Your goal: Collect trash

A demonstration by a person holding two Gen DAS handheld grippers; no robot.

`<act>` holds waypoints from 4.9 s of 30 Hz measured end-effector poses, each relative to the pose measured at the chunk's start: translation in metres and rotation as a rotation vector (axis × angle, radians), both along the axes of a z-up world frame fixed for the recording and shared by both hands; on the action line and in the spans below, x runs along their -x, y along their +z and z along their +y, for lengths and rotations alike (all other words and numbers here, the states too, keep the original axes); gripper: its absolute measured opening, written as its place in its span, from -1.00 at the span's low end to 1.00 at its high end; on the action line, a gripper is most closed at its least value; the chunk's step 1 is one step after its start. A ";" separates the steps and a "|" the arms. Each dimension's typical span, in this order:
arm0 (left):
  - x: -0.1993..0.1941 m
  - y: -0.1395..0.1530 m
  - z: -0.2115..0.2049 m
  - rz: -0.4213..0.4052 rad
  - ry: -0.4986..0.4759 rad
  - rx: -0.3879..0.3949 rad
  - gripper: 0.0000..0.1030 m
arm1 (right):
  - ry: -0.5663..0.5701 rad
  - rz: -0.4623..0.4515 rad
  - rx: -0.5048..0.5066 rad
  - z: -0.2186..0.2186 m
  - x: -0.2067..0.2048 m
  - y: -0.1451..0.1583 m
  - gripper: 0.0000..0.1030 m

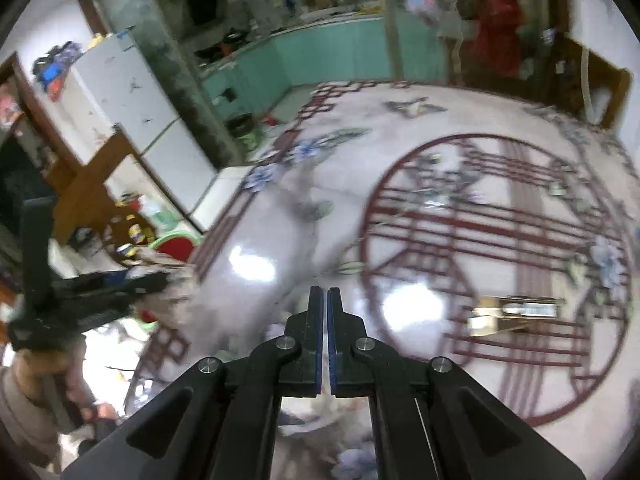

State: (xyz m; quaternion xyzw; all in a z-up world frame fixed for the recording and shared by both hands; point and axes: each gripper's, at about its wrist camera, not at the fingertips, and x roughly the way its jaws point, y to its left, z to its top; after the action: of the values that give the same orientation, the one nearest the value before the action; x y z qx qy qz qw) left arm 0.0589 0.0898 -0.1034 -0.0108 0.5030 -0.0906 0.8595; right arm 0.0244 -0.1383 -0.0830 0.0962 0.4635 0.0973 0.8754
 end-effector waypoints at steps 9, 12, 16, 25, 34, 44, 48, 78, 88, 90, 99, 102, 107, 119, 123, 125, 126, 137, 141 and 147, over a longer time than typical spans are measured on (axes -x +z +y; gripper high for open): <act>-0.007 -0.001 0.024 0.009 -0.016 0.015 -0.27 | -0.199 0.076 0.088 -0.031 0.006 -0.015 0.05; -0.006 -0.001 0.027 0.007 -0.027 0.016 -0.27 | -0.299 0.114 0.115 -0.044 -0.005 -0.029 0.21; -0.004 -0.001 0.036 0.013 -0.012 0.024 -0.27 | -0.441 0.174 0.127 -0.066 -0.015 -0.055 0.21; 0.000 -0.003 0.054 0.015 0.041 -0.002 -0.26 | -0.334 0.331 0.021 -0.055 -0.050 -0.110 -0.99; -0.003 -0.002 0.071 -0.003 0.078 -0.007 -0.26 | -0.134 0.230 0.036 0.002 -0.032 -0.056 -0.82; -0.012 0.000 0.081 -0.019 0.072 -0.011 -0.26 | -0.094 0.268 0.110 0.037 -0.012 -0.071 -0.55; -0.013 -0.001 0.090 -0.017 0.087 -0.009 -0.26 | -0.044 0.201 0.076 0.062 -0.017 -0.053 -0.55; -0.027 -0.042 0.241 0.073 0.304 -0.033 -0.27 | 0.337 0.145 -0.082 0.326 -0.113 -0.051 -0.46; -0.049 -0.073 0.241 0.128 0.263 -0.047 -0.27 | 0.343 0.236 -0.047 0.356 -0.134 -0.097 0.10; -0.051 -0.076 0.242 0.136 0.261 -0.048 -0.27 | 0.335 0.232 -0.045 0.357 -0.136 -0.100 0.10; -0.056 -0.103 0.243 0.197 0.250 -0.033 -0.26 | 0.319 0.215 -0.017 0.344 -0.138 -0.095 0.10; -0.061 -0.119 0.234 0.227 0.219 -0.030 -0.26 | 0.293 0.205 -0.012 0.329 -0.136 -0.088 0.10; -0.069 -0.137 0.221 0.270 0.201 -0.026 -0.26 | 0.233 0.219 -0.028 0.299 -0.129 -0.084 0.10; -0.087 -0.158 0.201 0.266 0.188 -0.065 0.04 | 0.130 0.204 0.003 0.232 -0.105 -0.068 0.10; -0.095 -0.190 0.196 0.360 0.163 -0.066 0.04 | 0.078 0.214 0.003 0.209 -0.093 -0.067 0.10; -0.097 -0.200 0.193 0.385 0.157 -0.069 0.04 | 0.060 0.220 -0.001 0.201 -0.089 -0.069 0.10; -0.099 -0.205 0.191 0.396 0.158 -0.067 0.04 | 0.049 0.225 -0.001 0.196 -0.087 -0.070 0.10; -0.111 -0.243 0.176 0.498 0.136 -0.105 -0.06 | -0.021 0.244 -0.014 0.169 -0.072 -0.075 0.10; -0.104 -0.230 0.180 0.481 0.180 -0.089 -0.28 | -0.028 0.223 -0.011 0.164 -0.069 -0.067 0.10; -0.083 -0.169 0.181 0.277 0.244 -0.118 -0.32 | -0.026 0.192 -0.011 0.158 -0.071 -0.060 0.10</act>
State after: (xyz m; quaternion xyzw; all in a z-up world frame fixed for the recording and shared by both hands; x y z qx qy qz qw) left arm 0.1418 0.2707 -0.2720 -0.0335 0.6158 0.0463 0.7858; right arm 0.0956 0.0202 -0.1435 0.1160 0.5436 0.0787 0.8276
